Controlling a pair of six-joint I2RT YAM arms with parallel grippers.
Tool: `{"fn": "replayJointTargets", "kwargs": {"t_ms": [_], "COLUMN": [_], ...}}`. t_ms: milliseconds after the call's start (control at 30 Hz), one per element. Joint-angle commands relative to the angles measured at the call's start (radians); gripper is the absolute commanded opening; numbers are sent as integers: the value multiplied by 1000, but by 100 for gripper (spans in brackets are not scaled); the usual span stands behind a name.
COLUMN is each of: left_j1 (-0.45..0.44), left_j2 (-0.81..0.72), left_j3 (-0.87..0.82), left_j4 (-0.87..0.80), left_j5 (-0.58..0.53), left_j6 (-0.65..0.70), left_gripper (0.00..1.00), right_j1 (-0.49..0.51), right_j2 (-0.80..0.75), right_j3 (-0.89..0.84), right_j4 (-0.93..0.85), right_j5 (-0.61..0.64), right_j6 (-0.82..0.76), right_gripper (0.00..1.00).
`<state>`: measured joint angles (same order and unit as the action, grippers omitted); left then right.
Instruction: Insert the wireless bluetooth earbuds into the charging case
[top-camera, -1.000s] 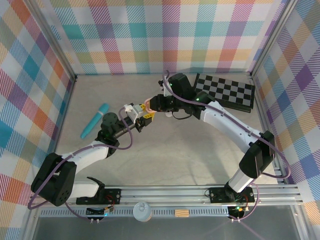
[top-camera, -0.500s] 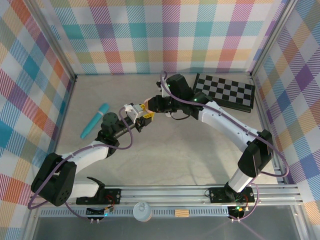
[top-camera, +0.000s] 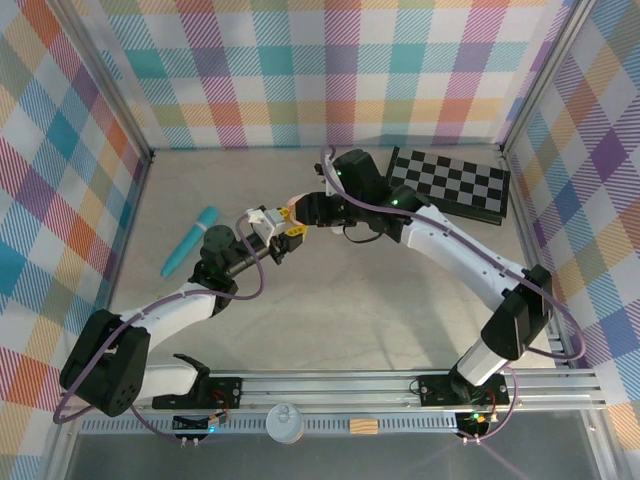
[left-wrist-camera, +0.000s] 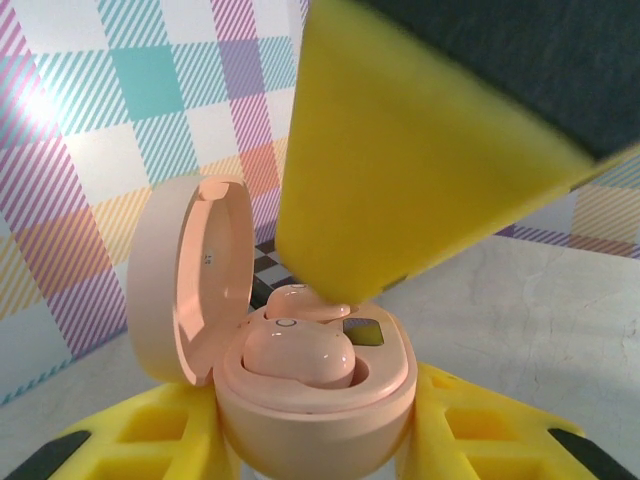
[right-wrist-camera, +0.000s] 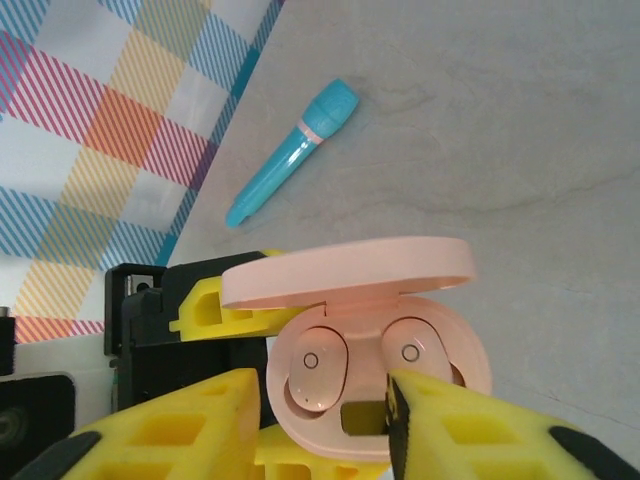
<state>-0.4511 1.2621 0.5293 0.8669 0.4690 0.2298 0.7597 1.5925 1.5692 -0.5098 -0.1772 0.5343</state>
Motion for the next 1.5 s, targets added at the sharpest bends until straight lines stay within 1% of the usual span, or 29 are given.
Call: {"fn": "replayJointTargets", "kwargs": {"t_ms": [0,100,200,367,500,700,900,1033,1100,1133,1200,1267,1333,1467], "left_j1": [-11,-11,-11,-11,-11,-11,-11,-10,-11,-11,-11,-10,-11,-10], "left_j2": [-24,-28,-32,-39,-47,-49,-43,-40,-36,-36,-35,-32,-34,-48], "left_j3": [-3,-5,-5,-8,-6,2,7,20,21,21,18,17,17,21], "left_j4": [46,47,50,67,64,81,91,93,103,107,113,128,132,111], "left_j5": [-1,9,28,43,32,3,-27,-22,-17,-15,-10,-6,-1,3], "left_j6": [9,8,12,-6,-6,-18,-31,-43,-49,-53,-62,-71,-78,-73], "left_gripper": [36,36,37,37,36,36,36,36,36,36,36,36,36,36], "right_j1": [1,-2,-23,-46,-48,-53,-51,-52,-67,-89,-126,-155,-158,-161], "right_j2": [-81,-97,-64,47,109,132,79,29,-4,-26,-74,-91,-85,-58], "right_j3": [18,36,88,201,252,235,159,106,52,0,-132,-229,-265,-324], "right_j4": [-15,-22,-48,-77,-100,-98,-88,-73,-42,11,197,370,462,613], "right_j5": [49,93,118,64,31,-4,-16,-23,-24,-78,-218,-351,-425,-500], "right_j6": [-46,-67,-79,-88,-86,-69,-56,-43,-2,47,177,295,353,471], "right_gripper": [42,48,53,55,56,56,56,56,56,56,59,62,63,63]}}
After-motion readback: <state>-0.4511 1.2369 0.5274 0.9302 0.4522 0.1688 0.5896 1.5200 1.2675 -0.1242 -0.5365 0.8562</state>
